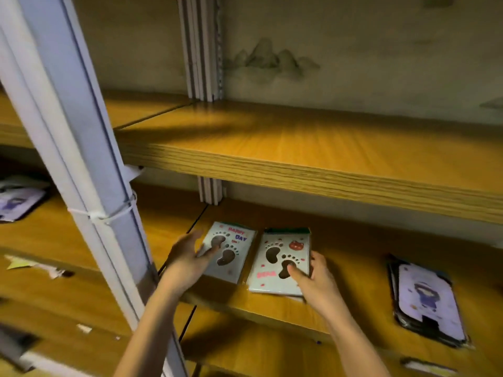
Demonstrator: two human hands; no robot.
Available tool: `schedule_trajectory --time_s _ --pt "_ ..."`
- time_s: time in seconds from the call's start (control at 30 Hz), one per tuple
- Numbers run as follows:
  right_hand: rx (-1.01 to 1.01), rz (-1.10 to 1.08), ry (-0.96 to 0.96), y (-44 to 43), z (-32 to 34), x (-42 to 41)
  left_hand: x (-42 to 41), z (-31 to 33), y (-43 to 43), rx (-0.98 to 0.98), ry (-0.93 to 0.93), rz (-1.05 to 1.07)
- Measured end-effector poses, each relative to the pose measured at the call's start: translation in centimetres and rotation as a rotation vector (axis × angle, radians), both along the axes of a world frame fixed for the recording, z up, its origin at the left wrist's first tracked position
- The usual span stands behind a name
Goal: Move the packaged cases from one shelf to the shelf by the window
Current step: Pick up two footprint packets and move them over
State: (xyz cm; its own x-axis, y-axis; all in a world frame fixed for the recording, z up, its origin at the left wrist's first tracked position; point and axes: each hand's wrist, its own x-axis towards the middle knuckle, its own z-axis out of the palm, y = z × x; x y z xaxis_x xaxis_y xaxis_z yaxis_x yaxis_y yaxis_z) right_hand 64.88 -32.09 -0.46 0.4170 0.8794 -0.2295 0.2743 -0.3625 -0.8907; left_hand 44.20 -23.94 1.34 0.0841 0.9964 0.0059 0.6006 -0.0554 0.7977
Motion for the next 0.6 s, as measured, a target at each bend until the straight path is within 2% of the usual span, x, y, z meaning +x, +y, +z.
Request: schedule_trajectory --time_s 0.17,0.37,0.47,0.6 --pt "0.031 0.108 -0.402 -1.2 1.1 0.9 -1.5 0.1 -3.5 0.064 0.055 -0.107" --pt "0.084 0.495 -0.564 -2.4 3.2 -1.4 -4.0 0.7 -7.7 0.075 0.127 -0.185" --pt "0.133 0.665 -0.663 -2.4 4.7 -4.0 -6.5 0.6 -9.2 0.127 0.242 -0.117" --pt "0.219 0.856 -0.649 -2.1 6.0 -8.3 -10.7 0.8 -11.5 0.204 0.391 0.044"
